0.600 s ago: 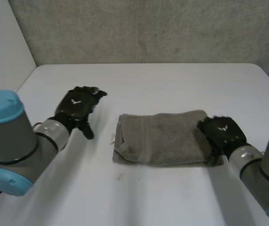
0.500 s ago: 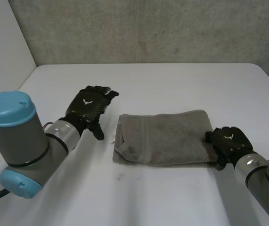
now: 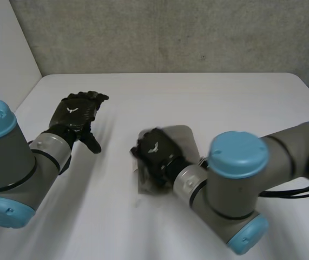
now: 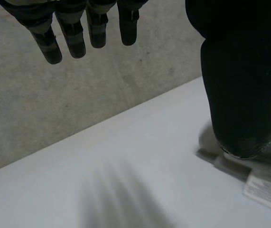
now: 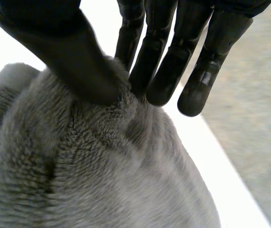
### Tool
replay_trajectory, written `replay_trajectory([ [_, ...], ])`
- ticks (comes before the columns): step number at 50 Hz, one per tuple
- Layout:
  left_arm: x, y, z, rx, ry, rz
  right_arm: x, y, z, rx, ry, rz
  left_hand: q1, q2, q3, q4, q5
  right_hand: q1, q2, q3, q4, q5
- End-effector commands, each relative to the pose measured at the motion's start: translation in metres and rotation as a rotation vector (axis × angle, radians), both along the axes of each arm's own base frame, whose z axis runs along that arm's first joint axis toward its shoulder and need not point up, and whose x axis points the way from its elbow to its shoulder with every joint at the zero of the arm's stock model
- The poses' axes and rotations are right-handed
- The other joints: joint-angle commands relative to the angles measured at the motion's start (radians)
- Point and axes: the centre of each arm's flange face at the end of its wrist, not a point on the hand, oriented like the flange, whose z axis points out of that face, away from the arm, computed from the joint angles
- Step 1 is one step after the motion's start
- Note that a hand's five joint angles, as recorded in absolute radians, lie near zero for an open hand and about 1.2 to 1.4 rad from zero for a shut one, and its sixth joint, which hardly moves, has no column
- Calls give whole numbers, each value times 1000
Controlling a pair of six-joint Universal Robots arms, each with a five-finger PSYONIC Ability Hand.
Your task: Fold the towel.
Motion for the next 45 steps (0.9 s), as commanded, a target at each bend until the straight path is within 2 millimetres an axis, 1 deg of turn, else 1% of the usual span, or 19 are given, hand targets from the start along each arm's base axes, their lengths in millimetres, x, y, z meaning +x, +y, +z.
replay_trajectory([
  [1, -4, -6, 12, -7, 74, 3, -8, -5, 32, 72, -120, -60, 11, 21, 21, 20, -16, -896, -956, -960, -981, -955],
  [2, -5, -6, 12, -7, 74, 2, -8, -5, 32, 72, -121, -60, 11, 21, 21, 20, -16, -896, -956, -960, -981, -955],
  [4, -11, -9, 21, 2, 108, -9, -43, -41, 47, 147, -263, -212, 9, 18, 18, 17, -19, -896, -956, -960, -981, -955],
  [5, -11, -9, 21, 2, 108, -9, -43, -42, 47, 147, -264, -213, 9, 18, 18, 17, -19, -896, -956, -960, -981, -955],
  [6, -17, -8, 19, 31, 118, -21, -62, -58, 55, 168, -321, -286, 6, 16, 16, 14, -22, -896, -956, -960, -981, -955],
  [7, -17, -8, 19, 31, 118, -21, -62, -58, 55, 168, -322, -286, 6, 16, 16, 14, -22, -896, -956, -960, -981, -955],
  [9, -44, 5, 14, 89, 130, -95, -93, -75, 65, 220, -405, -394, 3, 13, 13, 11, -25, -896, -956, -960, -981, -955],
  [10, -45, 5, 14, 89, 130, -95, -93, -75, 65, 220, -405, -394, 3, 13, 13, 11, -25, -896, -956, -960, -981, -955],
  [12, -69, 17, 2, 153, 126, -155, -102, -78, 55, 286, -409, -439, 3, 13, 13, 11, -25, -896, -956, -960, -981, -955],
  [15, -76, 19, -8, 184, 118, -168, -105, -79, 41, 350, -364, -467, 6, 16, 16, 14, -22, -896, -956, -960, -981, -955],
  [17, -89, 22, -28, 232, 95, -168, -105, -79, 30, 393, -333, -480, 11, 21, 21, 20, -16, -896, -956, -960, -981, -955],
  [18, -89, 22, -28, 233, 95, -168, -105, -79, 30, 394, -333, -480, 11, 21, 21, 20, -16, -896, -956, -960, -981, -955],
  [20, -101, 27, -49, 270, 61, -163, -102, -82, 14, 462, -285, -495, 14, 24, 24, 23, -13, -896, -956, -960, -981, -955],
  [21, -101, 27, -50, 271, 60, -163, -102, -82, 14, 462, -285, -496, 14, 24, 24, 23, -13, -896, -956, -960, -981, -955],
  [23, -102, 28, -70, 311, 31, -130, -98, -84, 2, 511, -254, -499, 17, 27, 27, 26, -10, -896, -956, -960, -981, -955],
  [28, -95, 28, -85, 342, 1, -82, -94, -90, -10, 535, -226, -497, 17, 27, 27, 26, -10, -896, -956, -960, -981, -955],
  [34, -73, 20, -90, 360, -31, -4, -85, -92, -21, 550, -202, -483, 14, 24, 24, 23, -13, -896, -956, -960, -981, -955],
  [40, -70, 22, -84, 354, -27, -3, -83, -94, -26, 528, -156, -471, 11, 21, 21, 20, -16, -896, -956, -960, -981, -955],
  [45, -74, 23, -72, 326, -4, -21, -81, -94, -20, 496, -145, -452, 6, 16, 16, 14, -22, -896, -956, -960, -981, -955],
])
